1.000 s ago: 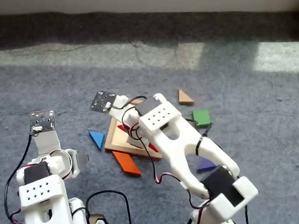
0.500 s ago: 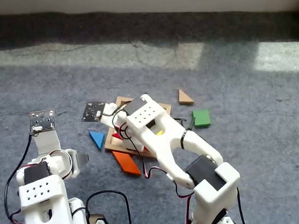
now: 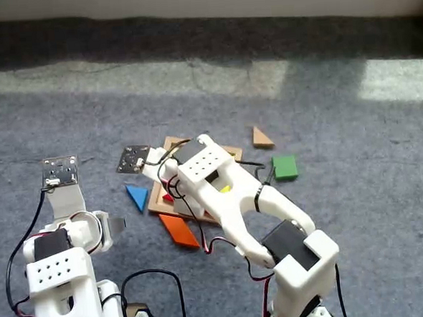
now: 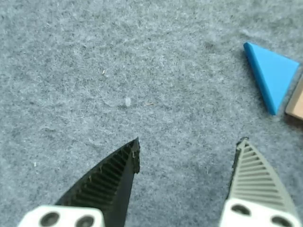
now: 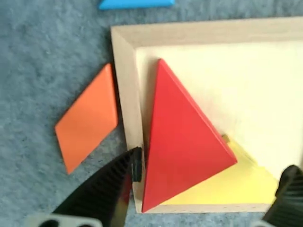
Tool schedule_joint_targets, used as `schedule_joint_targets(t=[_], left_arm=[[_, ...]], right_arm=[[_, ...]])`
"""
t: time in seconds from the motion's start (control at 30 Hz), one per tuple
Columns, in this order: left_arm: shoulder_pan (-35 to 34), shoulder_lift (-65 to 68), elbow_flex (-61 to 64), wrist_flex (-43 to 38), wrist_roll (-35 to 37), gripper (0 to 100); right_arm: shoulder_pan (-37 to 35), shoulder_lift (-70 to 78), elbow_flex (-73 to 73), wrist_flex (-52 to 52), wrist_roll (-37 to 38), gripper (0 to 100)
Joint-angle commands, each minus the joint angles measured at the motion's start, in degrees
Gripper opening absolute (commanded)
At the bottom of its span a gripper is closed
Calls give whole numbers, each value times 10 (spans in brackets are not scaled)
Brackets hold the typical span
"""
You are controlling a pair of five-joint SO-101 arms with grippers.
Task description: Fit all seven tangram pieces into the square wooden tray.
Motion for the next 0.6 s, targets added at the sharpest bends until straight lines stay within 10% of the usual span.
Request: schedule_joint_targets(t=[0.0, 0.27, 0.57], left_arm=[[-3, 2, -1, -9, -4, 309], [-3, 2, -1, -18, -4, 309], [-3, 2, -1, -20, -4, 309]], right_arm=[[-1, -68, -34, 26, -7, 395], [62, -141, -30, 25, -48, 107], [65, -92, 57, -98, -49, 95]])
